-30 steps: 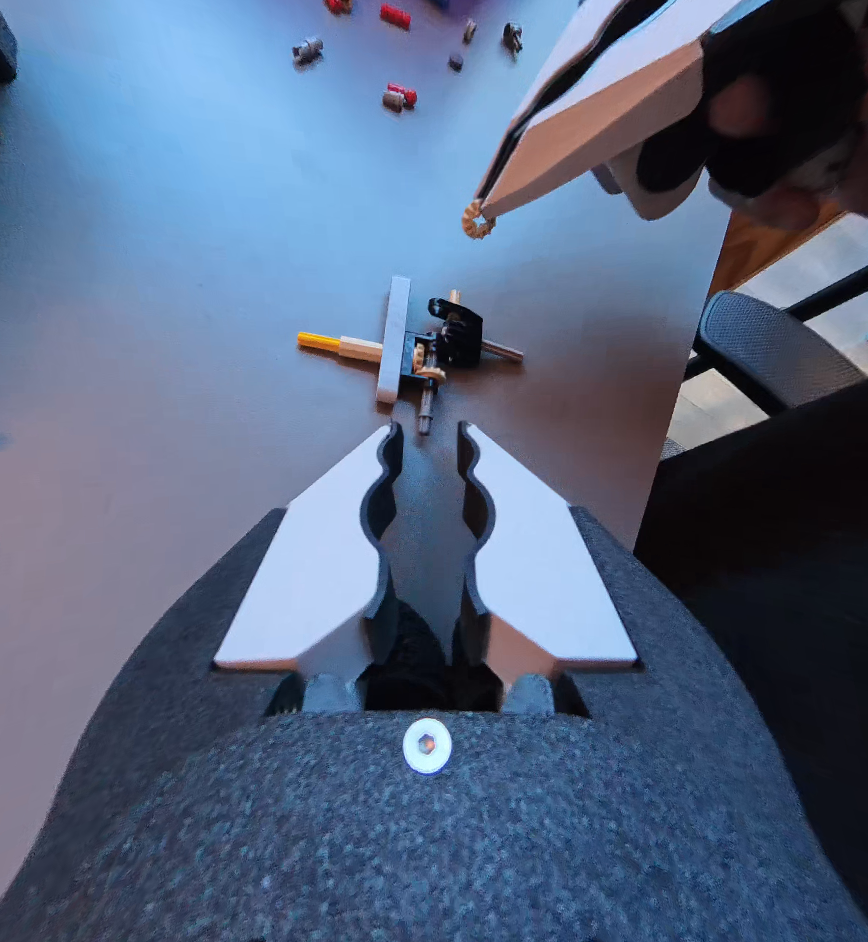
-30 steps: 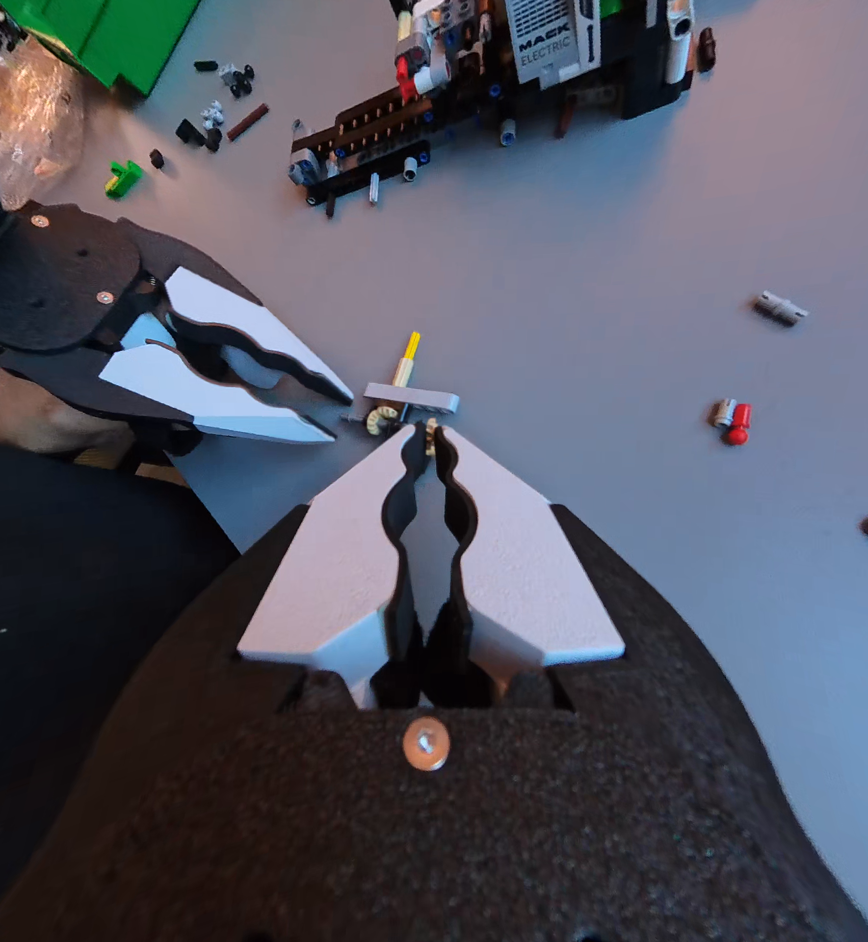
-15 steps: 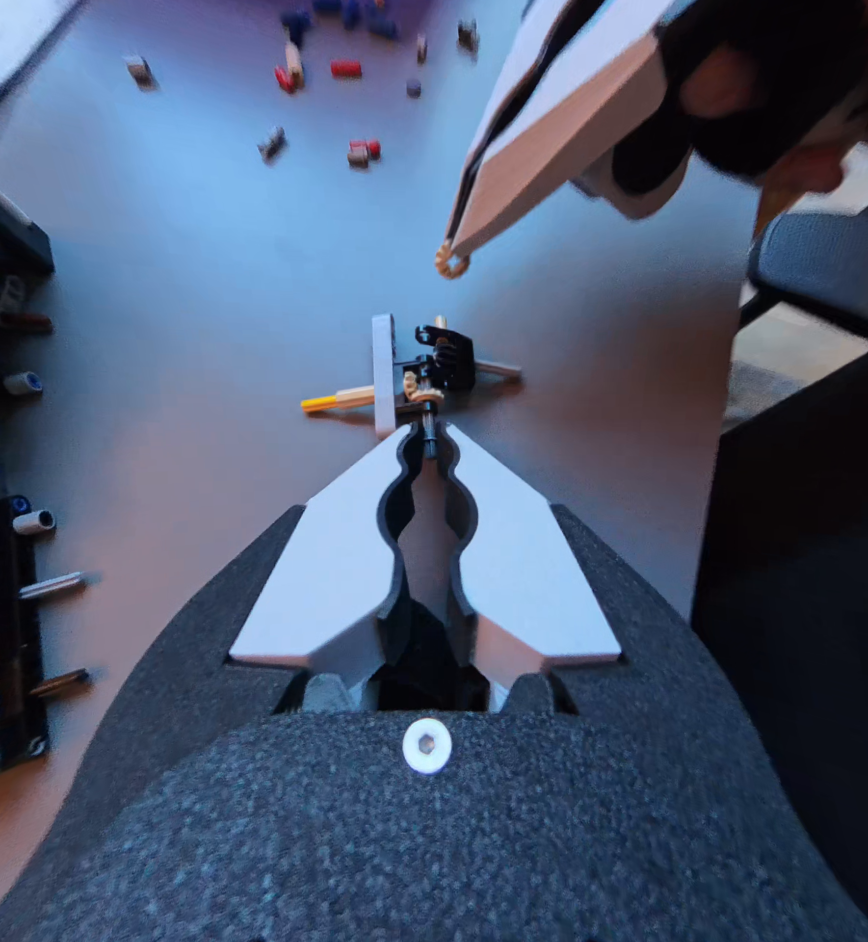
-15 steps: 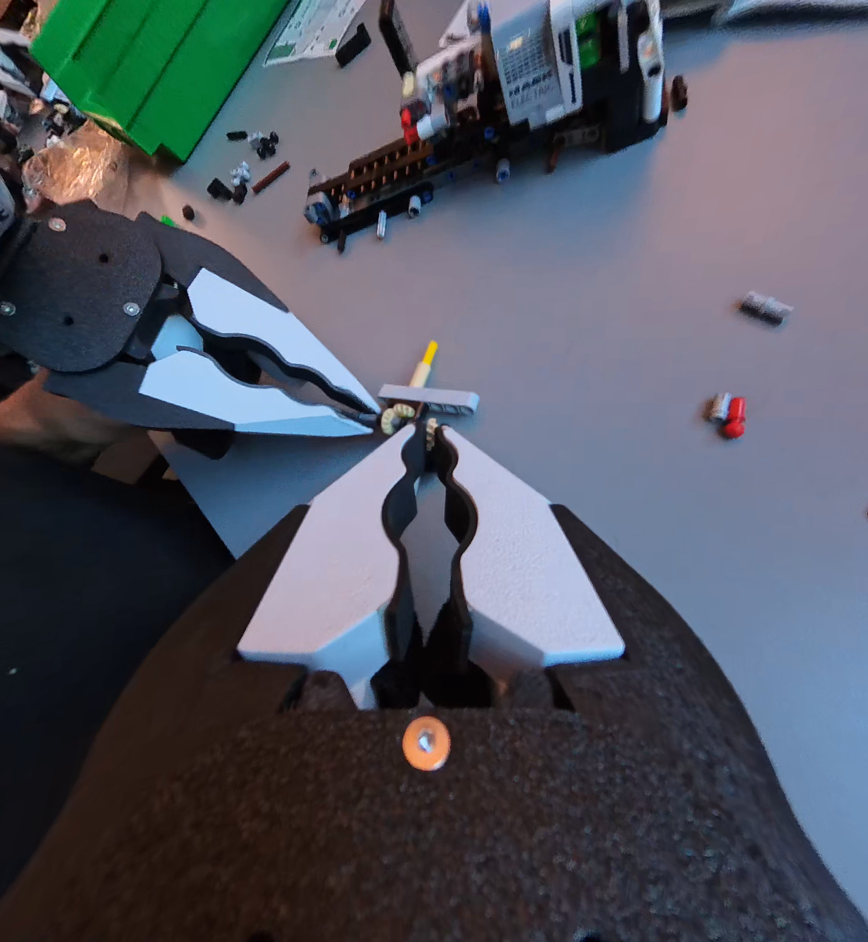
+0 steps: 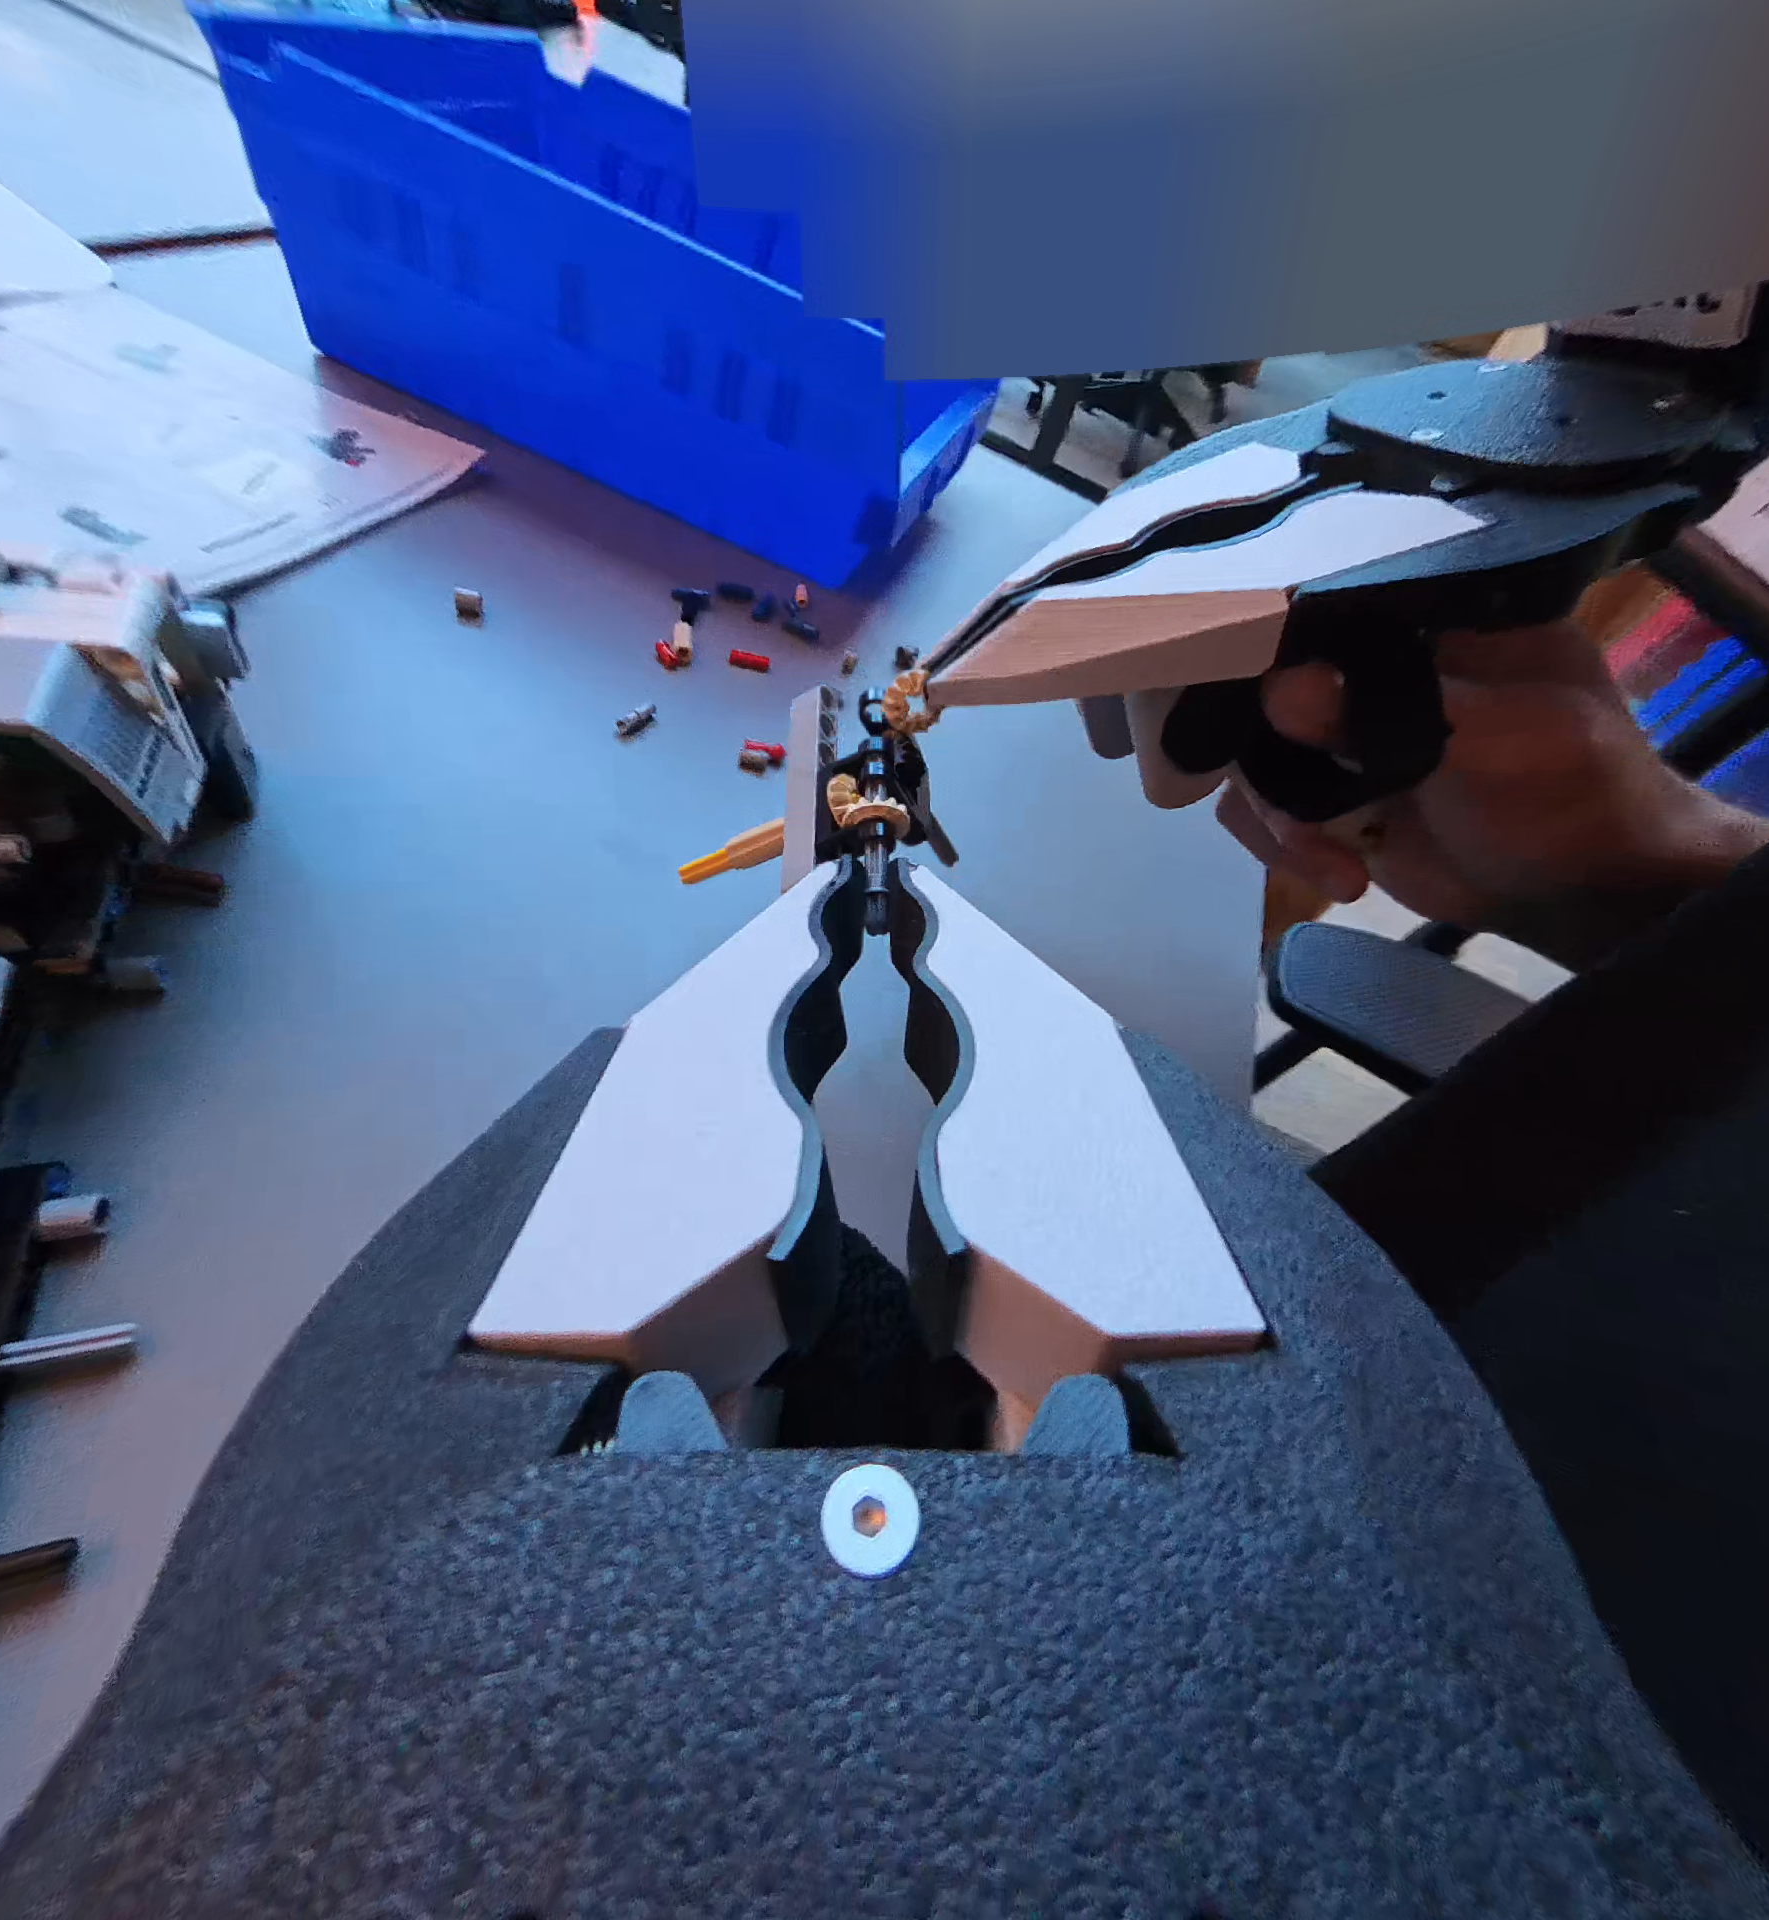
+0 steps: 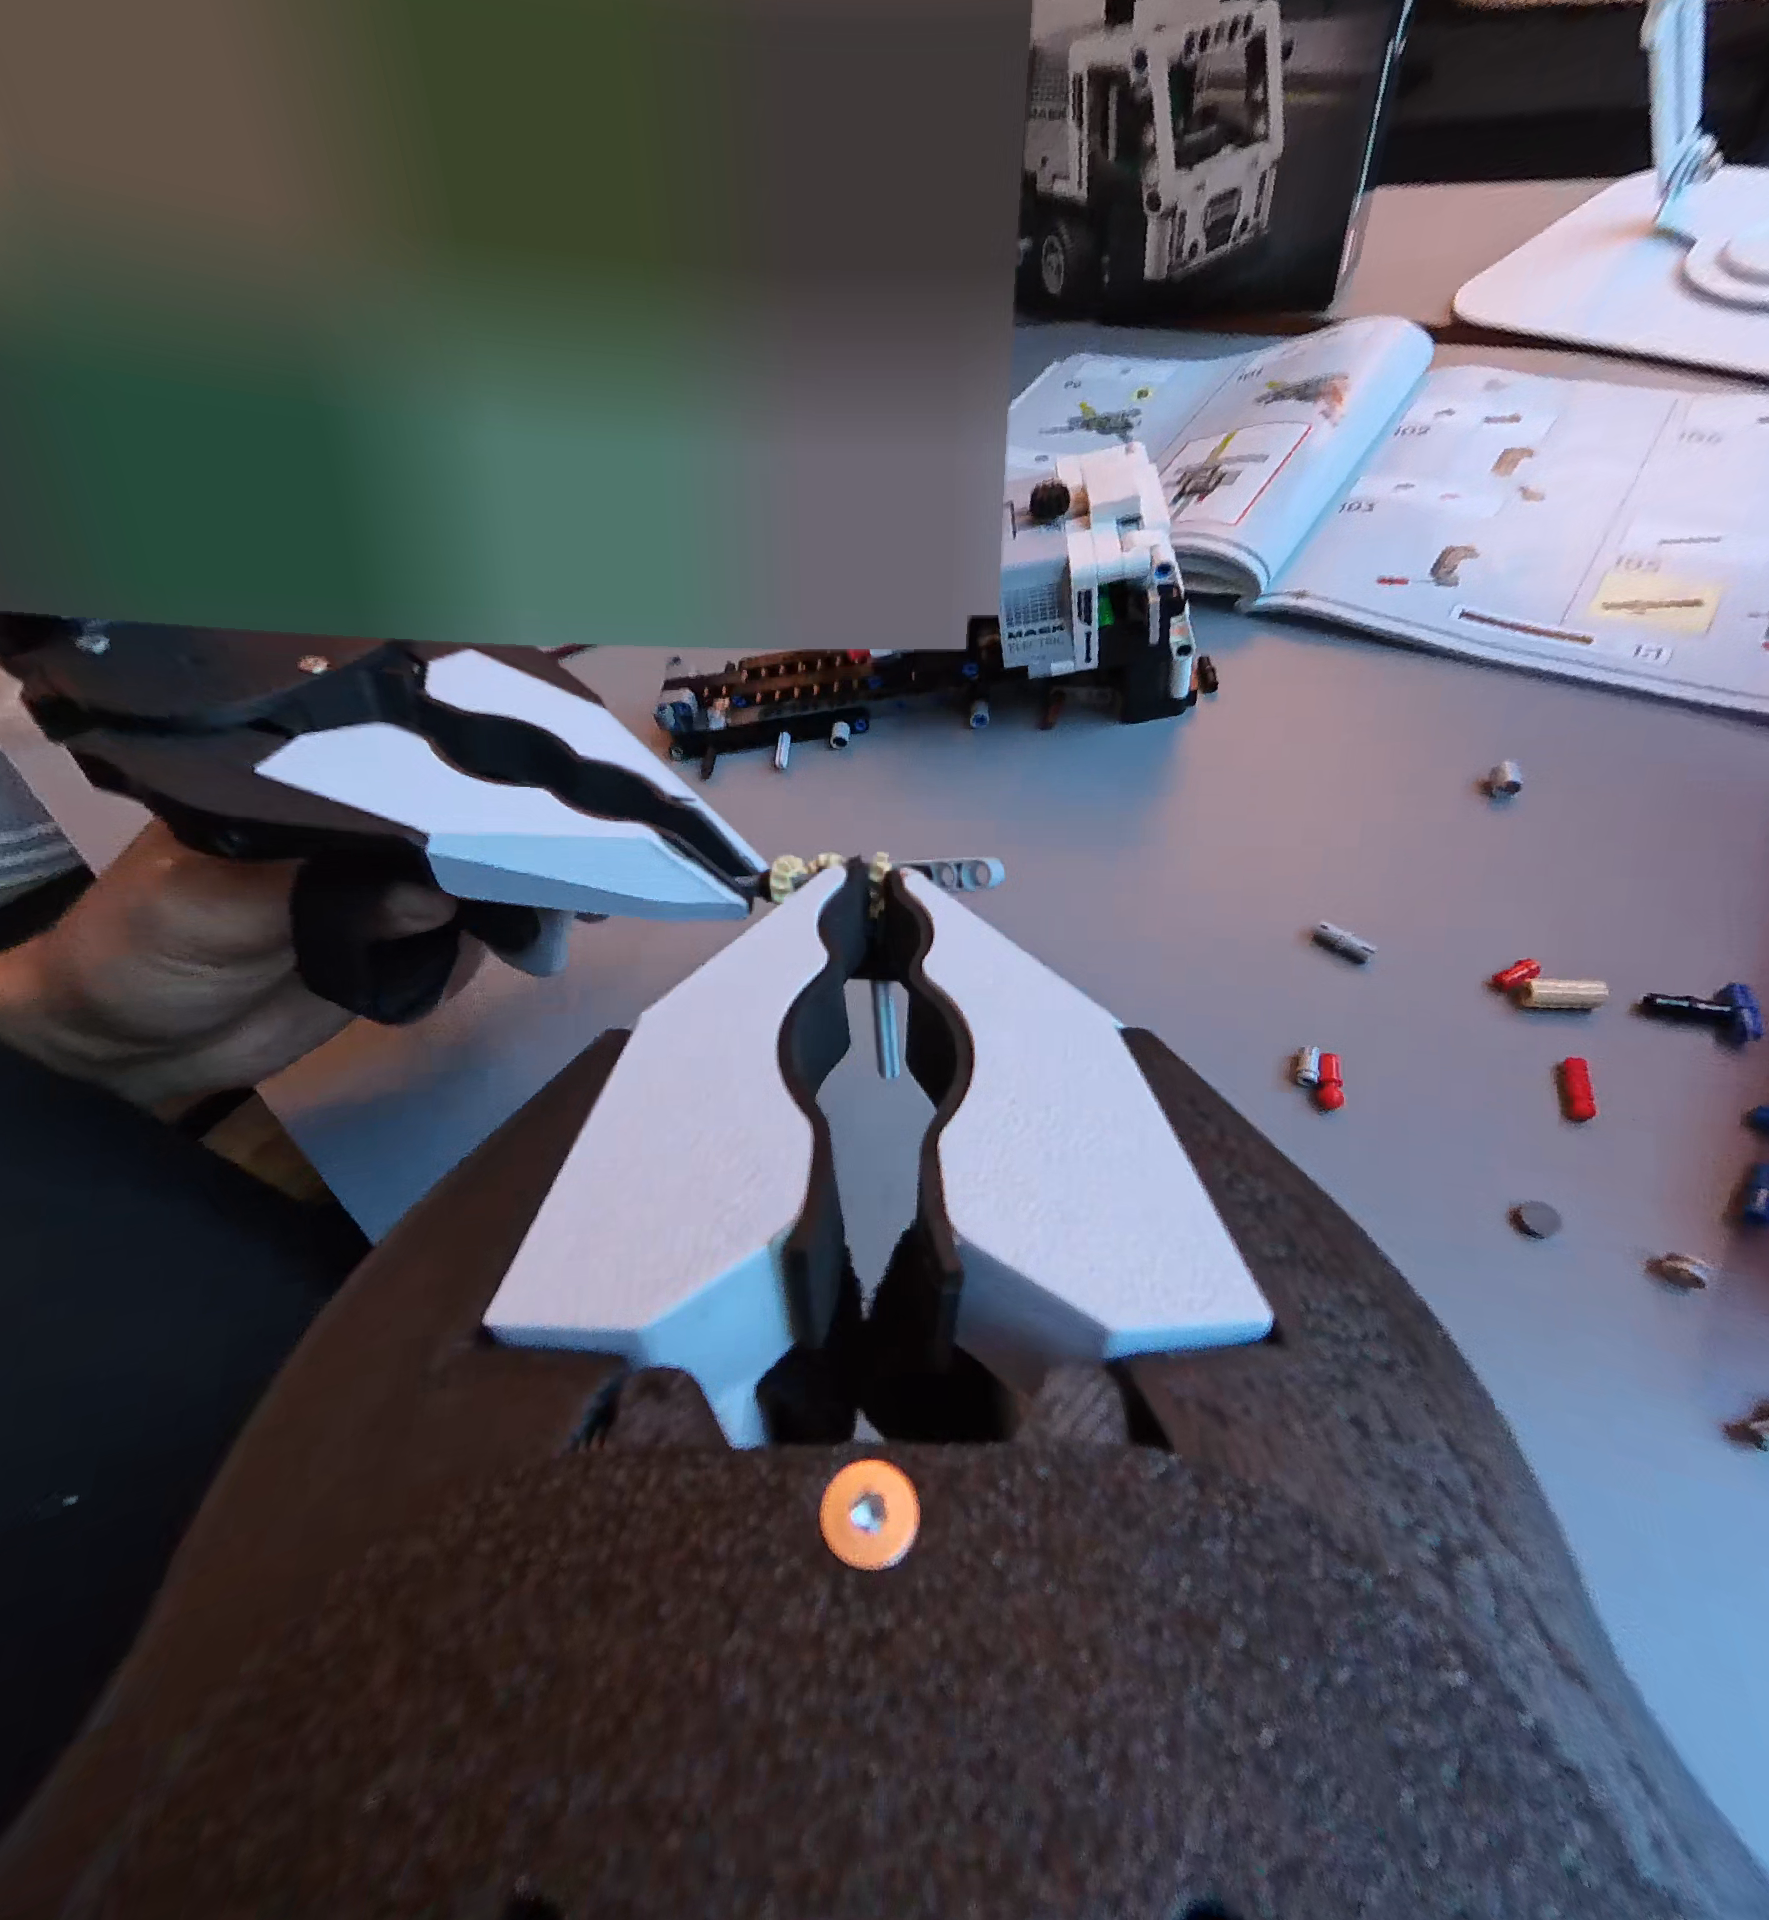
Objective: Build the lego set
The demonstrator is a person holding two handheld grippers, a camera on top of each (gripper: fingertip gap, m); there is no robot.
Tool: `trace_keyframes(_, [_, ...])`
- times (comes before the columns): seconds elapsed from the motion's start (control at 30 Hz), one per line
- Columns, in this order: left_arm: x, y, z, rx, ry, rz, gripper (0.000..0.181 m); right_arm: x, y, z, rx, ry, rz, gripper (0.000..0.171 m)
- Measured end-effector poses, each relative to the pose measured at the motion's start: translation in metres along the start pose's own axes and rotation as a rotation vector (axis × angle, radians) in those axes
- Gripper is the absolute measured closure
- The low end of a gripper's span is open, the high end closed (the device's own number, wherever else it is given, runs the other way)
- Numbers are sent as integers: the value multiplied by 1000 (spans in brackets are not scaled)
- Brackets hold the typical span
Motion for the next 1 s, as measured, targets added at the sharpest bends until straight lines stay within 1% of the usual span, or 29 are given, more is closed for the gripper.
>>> trace_keyframes(0.13, [-2,-5,10,-105,-53,11,179,4,-3,-1,-8,18,48,169])
trace_keyframes(0.37, [0,-10,19,-155,-96,39,179,9,-5,-4,67,58,60,169])
trace_keyframes(0.53, [-1,-12,23,-120,-80,64,179,11,-3,-5,120,75,92,169])
trace_keyframes(0.77, [-5,-15,22,22,7,128,179,16,1,1,60,34,195,170])
trace_keyframes(1.0, [-5,-15,26,-36,-27,137,179,15,5,6,9,-37,202,169])
Point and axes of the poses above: each gripper's, where its closed fingertips meet, x back along the fingers, y out of its underside, z = x × y across the jaws, the point moved 7 cm from there along x, back along the fingers, and after that the axes turned 4 degrees about x, right-handed, at the moved point
